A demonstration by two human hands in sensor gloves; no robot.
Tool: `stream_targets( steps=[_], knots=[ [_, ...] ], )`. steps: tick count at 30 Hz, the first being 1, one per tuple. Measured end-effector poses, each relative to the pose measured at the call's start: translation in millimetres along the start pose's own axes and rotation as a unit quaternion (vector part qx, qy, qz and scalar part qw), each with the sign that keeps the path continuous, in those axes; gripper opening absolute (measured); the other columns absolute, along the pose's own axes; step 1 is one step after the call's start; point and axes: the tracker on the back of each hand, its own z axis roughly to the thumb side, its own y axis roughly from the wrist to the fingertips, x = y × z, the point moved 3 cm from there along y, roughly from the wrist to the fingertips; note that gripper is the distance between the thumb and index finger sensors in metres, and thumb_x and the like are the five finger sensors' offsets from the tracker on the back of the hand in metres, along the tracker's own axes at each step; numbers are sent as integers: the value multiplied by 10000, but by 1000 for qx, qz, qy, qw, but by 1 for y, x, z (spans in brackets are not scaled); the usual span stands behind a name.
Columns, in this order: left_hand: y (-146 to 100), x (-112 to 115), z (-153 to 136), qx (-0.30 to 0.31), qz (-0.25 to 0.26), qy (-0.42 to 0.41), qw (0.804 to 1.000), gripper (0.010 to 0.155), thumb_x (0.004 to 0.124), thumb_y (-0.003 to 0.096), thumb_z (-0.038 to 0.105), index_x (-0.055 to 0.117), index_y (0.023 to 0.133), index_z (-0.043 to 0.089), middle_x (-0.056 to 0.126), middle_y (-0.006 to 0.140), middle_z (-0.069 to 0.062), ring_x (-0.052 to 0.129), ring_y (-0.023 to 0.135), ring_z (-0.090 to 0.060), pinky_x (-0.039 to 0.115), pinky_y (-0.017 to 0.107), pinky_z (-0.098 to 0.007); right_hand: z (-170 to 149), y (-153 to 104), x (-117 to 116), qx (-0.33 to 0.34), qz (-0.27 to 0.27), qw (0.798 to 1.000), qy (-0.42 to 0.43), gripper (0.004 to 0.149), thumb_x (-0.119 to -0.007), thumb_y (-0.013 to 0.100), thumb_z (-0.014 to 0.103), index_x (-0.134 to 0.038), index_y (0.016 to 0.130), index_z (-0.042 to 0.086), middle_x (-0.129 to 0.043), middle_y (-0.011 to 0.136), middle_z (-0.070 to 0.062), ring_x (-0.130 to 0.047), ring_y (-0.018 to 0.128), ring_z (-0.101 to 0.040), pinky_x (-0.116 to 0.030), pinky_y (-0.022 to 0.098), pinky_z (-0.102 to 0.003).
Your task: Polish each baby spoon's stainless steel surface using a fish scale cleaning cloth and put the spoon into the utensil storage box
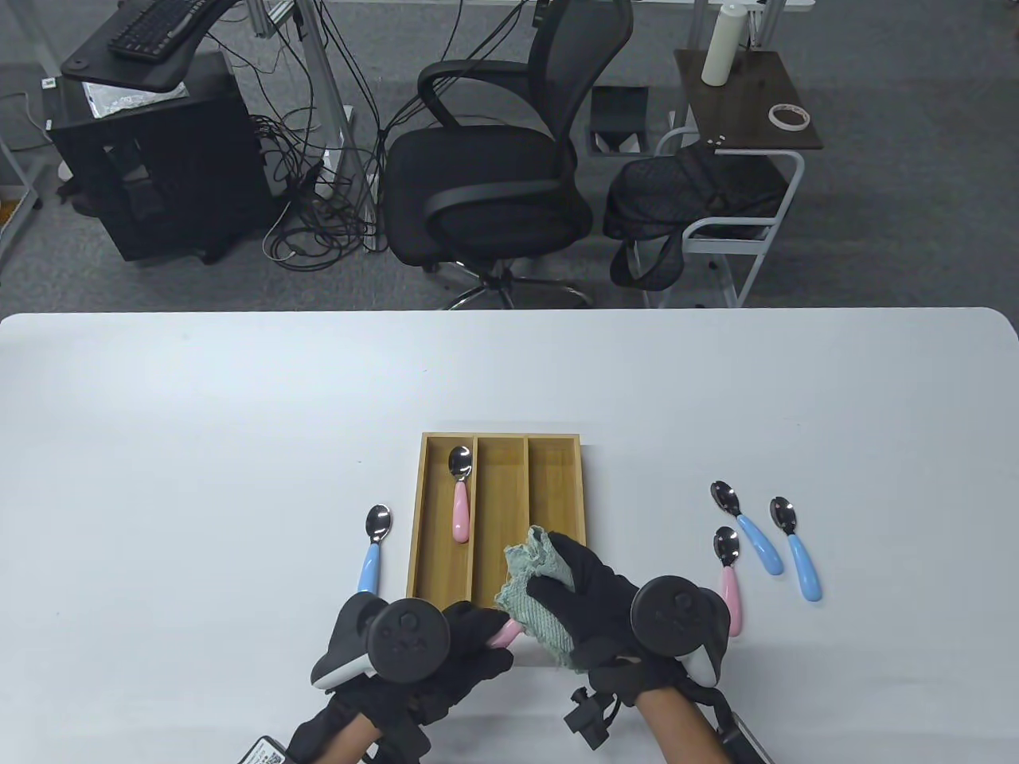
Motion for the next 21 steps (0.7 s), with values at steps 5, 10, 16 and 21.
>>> stream_targets(
  steps=[5,10,16,21],
  knots=[
    [-3,-4,-24,-84,25,-29,996,594,634,617,492,685,1006,46,817,800,-104,998,331,-68,899,248,-297,-21,0,38,-30,-88,995,-19,511,-692,641,423,-574,1019,99,-848,806,5,-1005,501,-35,-933,478,-312],
    [-5,-27,-64,-205,68,-101,971,605,627,629,494,714,983,11,856,732,-93,997,276,-60,897,205,-295,-28,-6,59,-48,-109,989,82,509,-678,649,422,-558,1026,101,-833,826,3,-996,527,-62,-908,502,-340],
    [29,-31,-88,-329,3,-26,944,611,596,638,508,714,979,15,868,691,-61,983,250,-40,892,194,-287,-9,-10,56,10,-105,993,47,506,-676,649,435,-560,1026,117,-834,826,16,-995,526,-56,-905,508,-333],
    [51,-24,-90,-372,-15,39,927,612,590,640,517,718,978,24,881,666,-37,980,229,-21,894,177,-272,0,-13,59,36,-114,992,43,502,-674,650,436,-558,1027,125,-833,828,20,-993,527,-55,-904,510,-332]
  ],
)
